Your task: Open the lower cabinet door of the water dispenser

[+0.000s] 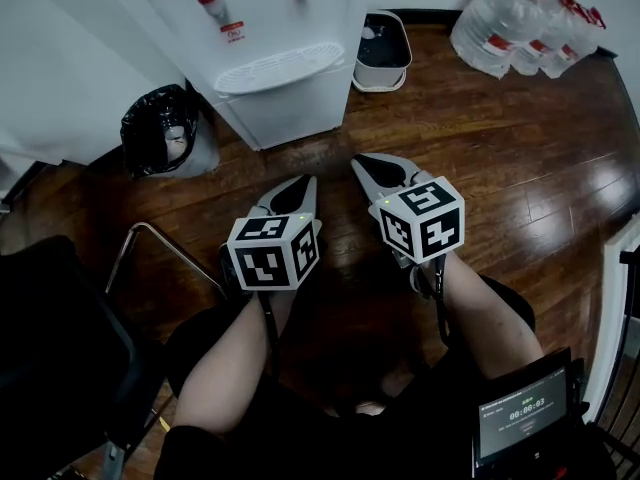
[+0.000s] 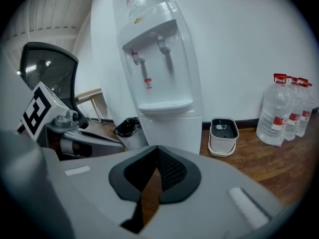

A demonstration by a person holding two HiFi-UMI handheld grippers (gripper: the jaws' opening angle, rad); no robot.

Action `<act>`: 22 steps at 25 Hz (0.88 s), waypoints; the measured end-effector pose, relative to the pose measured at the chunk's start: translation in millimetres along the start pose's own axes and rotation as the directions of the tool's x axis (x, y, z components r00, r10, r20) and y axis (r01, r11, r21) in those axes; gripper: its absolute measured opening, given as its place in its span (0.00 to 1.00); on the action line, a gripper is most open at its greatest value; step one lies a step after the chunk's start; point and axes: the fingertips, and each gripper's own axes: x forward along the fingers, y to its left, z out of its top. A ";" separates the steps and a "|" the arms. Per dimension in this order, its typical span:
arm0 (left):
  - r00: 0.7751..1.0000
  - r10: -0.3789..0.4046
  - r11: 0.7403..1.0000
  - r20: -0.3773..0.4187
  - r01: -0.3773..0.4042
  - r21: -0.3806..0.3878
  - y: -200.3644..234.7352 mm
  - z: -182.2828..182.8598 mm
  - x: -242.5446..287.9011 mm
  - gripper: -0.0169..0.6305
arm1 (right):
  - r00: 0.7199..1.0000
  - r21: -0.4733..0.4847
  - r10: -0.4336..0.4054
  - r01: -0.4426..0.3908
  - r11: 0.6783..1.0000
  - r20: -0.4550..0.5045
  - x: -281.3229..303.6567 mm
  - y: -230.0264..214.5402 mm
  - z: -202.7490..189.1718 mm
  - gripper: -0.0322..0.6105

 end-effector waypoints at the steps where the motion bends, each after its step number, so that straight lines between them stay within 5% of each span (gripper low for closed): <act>1: 1.000 -0.010 1.000 0.003 0.010 0.007 -2.7 5.4 4.0 0.06 | 1.000 0.001 -0.013 0.013 1.000 -0.010 2.9 -9.8 -0.4 0.06; 8: 0.997 -0.068 0.995 -0.024 0.069 0.077 -9.3 35.6 46.7 0.06 | 0.992 -0.173 -0.079 0.061 0.983 -0.102 42.9 -80.3 -3.3 0.06; 12: 0.998 -0.038 0.994 -0.046 0.043 0.102 5.2 51.8 70.3 0.06 | 0.974 -0.249 -0.154 0.110 0.962 -0.165 77.7 -126.5 -1.5 0.06; 16: 0.995 -0.015 0.993 -0.097 0.026 0.118 23.0 61.4 98.2 0.06 | 0.974 -0.240 -0.065 0.011 0.971 -0.218 121.3 -140.5 4.6 0.06; 22: 0.964 -0.099 0.987 -0.248 0.127 0.099 27.6 50.4 126.1 0.09 | 0.941 -0.315 0.002 -0.116 0.942 -0.339 164.6 -159.7 -15.8 0.05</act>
